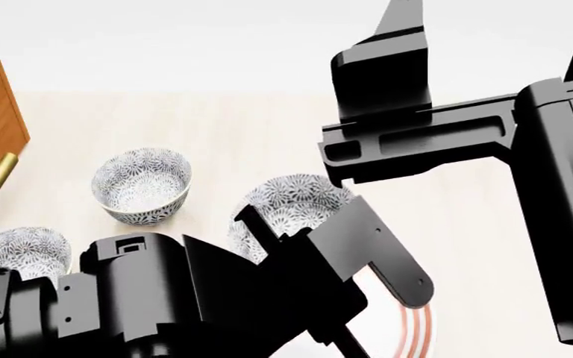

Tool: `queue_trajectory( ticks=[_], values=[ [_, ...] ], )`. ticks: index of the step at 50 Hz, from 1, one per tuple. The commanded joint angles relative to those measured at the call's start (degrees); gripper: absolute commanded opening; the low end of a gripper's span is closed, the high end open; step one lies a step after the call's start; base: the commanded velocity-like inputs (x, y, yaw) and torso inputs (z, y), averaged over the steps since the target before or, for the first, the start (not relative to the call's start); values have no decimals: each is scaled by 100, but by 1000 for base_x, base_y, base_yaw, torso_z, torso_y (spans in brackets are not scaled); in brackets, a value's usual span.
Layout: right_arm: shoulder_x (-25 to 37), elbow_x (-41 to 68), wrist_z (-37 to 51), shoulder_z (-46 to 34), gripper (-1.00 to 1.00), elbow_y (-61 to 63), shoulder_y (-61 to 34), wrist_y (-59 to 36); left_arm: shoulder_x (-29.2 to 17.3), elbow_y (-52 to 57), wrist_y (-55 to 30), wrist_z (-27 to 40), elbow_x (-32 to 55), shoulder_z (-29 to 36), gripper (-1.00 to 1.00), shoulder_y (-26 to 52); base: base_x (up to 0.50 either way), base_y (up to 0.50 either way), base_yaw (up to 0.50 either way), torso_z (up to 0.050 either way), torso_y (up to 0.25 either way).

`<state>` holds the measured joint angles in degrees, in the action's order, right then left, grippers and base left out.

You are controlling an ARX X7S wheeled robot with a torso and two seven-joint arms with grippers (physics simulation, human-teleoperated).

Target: Put the bowl at the front on the plate.

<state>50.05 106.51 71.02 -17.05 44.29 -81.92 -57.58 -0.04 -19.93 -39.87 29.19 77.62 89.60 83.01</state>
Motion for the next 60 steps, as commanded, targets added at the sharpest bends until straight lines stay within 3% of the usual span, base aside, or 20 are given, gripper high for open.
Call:
queue_trajectory(
  ticks=[1, 60],
  values=[
    [98, 70, 41, 47, 100, 70, 36, 61, 4, 32, -168, -120, 123, -13, -100, 140, 0, 0, 0, 0, 10],
    [140, -203, -153, -16, 100, 72, 287, 117, 4, -244, 233, -286, -66, -26, -100, -632, 0, 0, 0, 0, 0]
  ],
)
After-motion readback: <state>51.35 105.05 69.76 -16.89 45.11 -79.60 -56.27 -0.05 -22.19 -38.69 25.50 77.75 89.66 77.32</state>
